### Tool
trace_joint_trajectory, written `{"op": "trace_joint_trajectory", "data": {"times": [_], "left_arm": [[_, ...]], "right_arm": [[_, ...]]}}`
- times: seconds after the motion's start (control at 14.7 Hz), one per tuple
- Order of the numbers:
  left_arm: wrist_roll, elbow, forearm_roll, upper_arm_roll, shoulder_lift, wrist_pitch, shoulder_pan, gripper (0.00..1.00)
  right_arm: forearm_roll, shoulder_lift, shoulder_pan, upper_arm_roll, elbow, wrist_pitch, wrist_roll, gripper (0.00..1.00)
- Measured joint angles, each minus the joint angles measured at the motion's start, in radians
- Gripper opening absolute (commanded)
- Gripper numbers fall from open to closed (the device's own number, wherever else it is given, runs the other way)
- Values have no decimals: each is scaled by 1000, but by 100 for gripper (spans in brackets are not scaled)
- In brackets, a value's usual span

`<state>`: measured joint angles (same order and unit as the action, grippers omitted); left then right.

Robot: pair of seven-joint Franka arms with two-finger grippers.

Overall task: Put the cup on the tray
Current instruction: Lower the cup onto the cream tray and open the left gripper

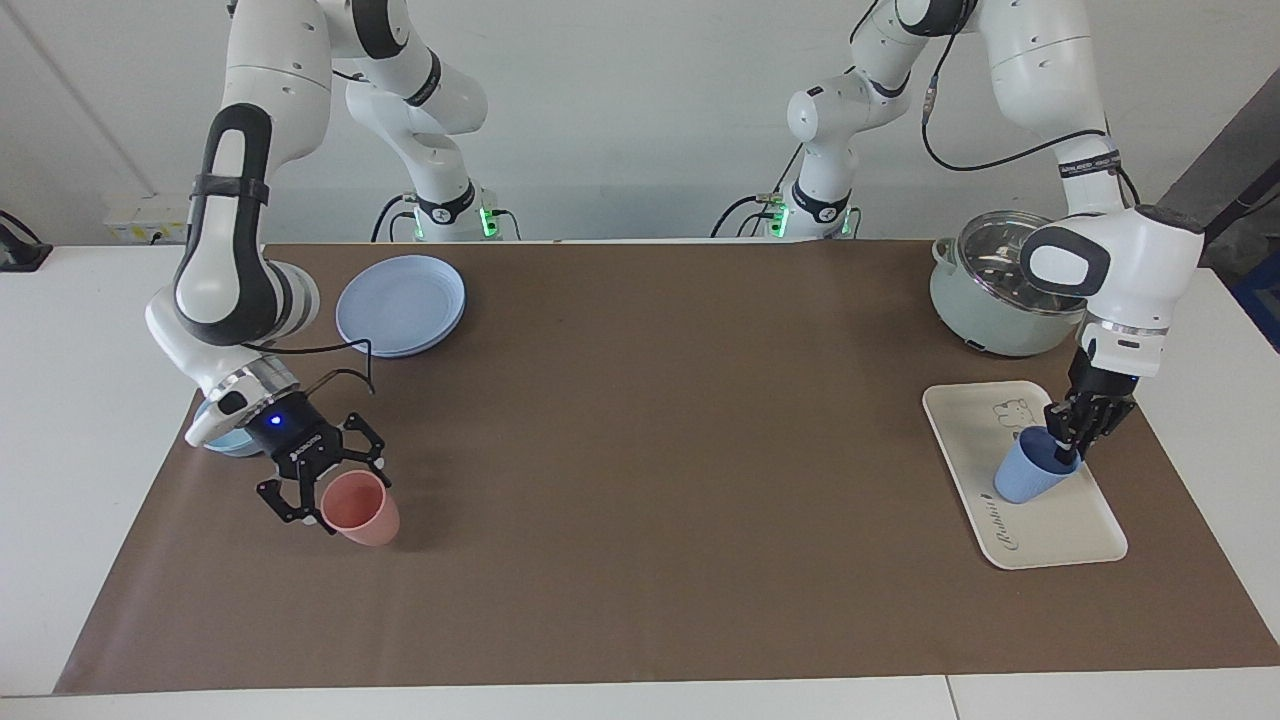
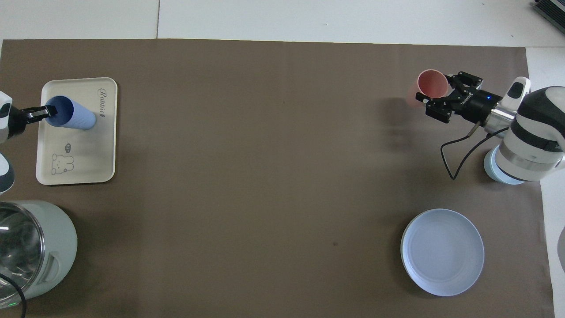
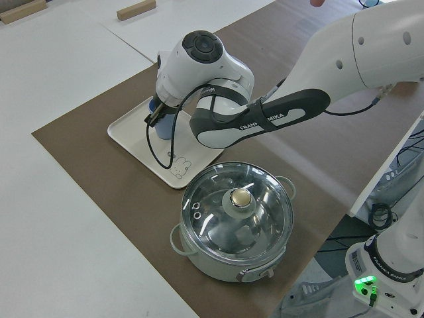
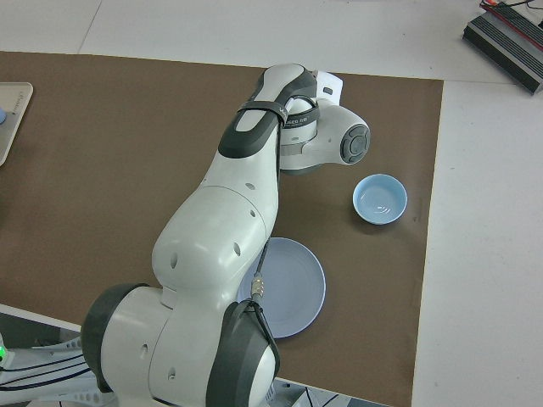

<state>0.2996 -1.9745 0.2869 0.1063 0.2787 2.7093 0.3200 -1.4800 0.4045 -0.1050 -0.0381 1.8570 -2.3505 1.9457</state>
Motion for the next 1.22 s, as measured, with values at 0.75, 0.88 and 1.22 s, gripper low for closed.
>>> {"op": "trace_joint_trajectory", "data": {"times": [0.75,0.88,1.22], "left_arm": [[-98,447,-65,18,-37,-833,-45,100],[-145,525,-103,19,-39,-1013,-95,100],[-206,597,-337,24,-41,-1253,-281,100]], "right_arm": [[-111,15,-14,1,79,28,181,81],[-111,15,-19,1,79,30,186,100],[-111,-26,-24,1,77,21,178,100]]}}
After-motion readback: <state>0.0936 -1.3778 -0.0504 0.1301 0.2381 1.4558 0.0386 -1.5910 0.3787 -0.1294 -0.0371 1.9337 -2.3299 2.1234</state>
